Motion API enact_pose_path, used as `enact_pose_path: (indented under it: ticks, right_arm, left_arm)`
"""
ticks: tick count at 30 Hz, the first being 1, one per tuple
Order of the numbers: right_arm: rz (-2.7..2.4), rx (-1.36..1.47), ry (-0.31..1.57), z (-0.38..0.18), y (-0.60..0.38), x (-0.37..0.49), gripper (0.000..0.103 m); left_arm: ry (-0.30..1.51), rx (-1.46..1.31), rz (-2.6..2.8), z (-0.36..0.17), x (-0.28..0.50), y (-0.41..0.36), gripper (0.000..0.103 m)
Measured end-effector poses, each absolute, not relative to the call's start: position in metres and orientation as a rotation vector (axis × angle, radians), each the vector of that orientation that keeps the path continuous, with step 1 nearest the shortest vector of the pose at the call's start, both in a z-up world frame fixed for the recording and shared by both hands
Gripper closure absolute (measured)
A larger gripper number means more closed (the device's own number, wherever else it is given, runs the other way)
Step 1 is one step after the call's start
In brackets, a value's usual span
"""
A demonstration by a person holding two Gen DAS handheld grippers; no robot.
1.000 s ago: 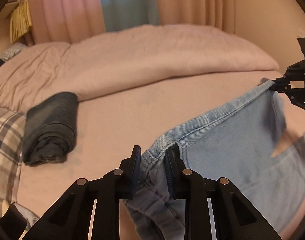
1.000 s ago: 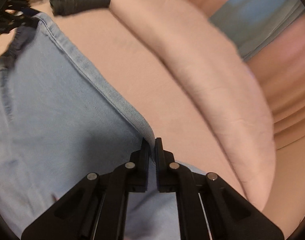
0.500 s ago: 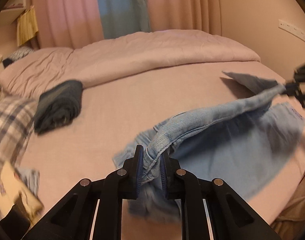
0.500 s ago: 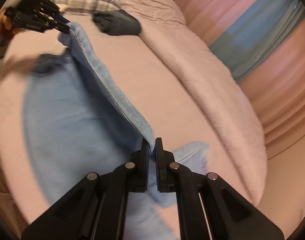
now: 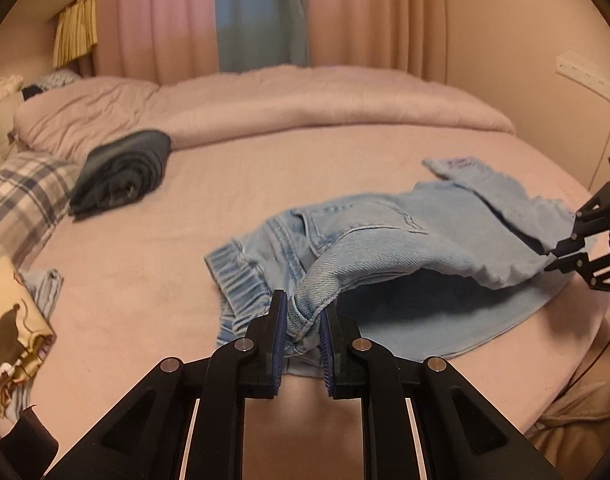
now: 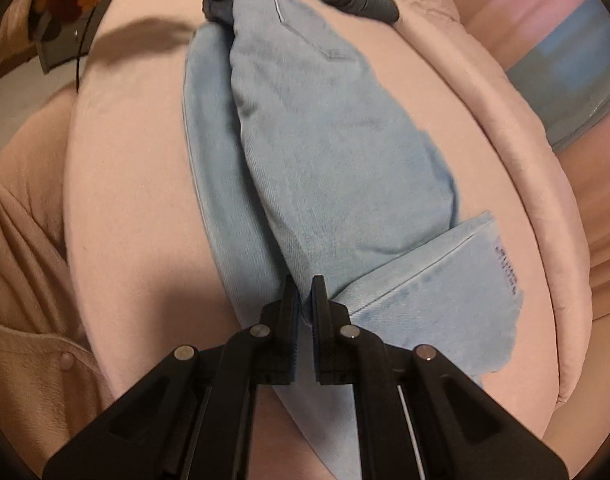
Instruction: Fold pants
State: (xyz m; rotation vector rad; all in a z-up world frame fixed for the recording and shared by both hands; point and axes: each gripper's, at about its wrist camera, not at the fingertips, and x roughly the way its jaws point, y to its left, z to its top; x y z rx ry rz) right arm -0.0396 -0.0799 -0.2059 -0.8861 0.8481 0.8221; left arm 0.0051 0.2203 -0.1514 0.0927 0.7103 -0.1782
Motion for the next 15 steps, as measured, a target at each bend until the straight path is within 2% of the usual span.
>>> enact_pose_path:
  ticks: [5,9,11,12,13,14,15]
  right_arm:
    - [0.851,-0.866,0.892,-0.216,-0.088,-0.049,0.097]
    - [0.879,-0.904,0.931,-0.24,-0.079,-0.054,0.095]
    - [0.877,-0.825,0.946,-0.242,-0.078,-0.04,0.096]
    - [0.874,-0.765,1.001,-0.241,-0.079,-0.028,0.095]
    - [0.872,-0.733,1.032,-0.237,-0.08,-0.025,0.093]
    - [0.878,-0.695,1.066,-0.232,-0.083,-0.019,0.086]
    - [0.916,-0.625,1.101,-0.221,-0.089,-0.014,0.072]
  left_arm:
    - [0.76,0.096,-0.181,-0.177,-0.006,0.223,0.088]
    - [0.791,0.247,-0.135,-0.196,-0.002,0.21,0.086]
    - [0.801,0.293,-0.136,-0.193,-0.001,0.205,0.083]
    - [0.815,0.313,-0.135,-0.191,-0.003,0.205,0.078]
    - [0.825,0.329,-0.135,-0.187,-0.006,0.206,0.057]
    - [0.834,0.326,-0.129,-0.182,-0.011,0.21,0.043]
    - [0.836,0.306,-0.128,-0.178,-0.016,0.214,0.024]
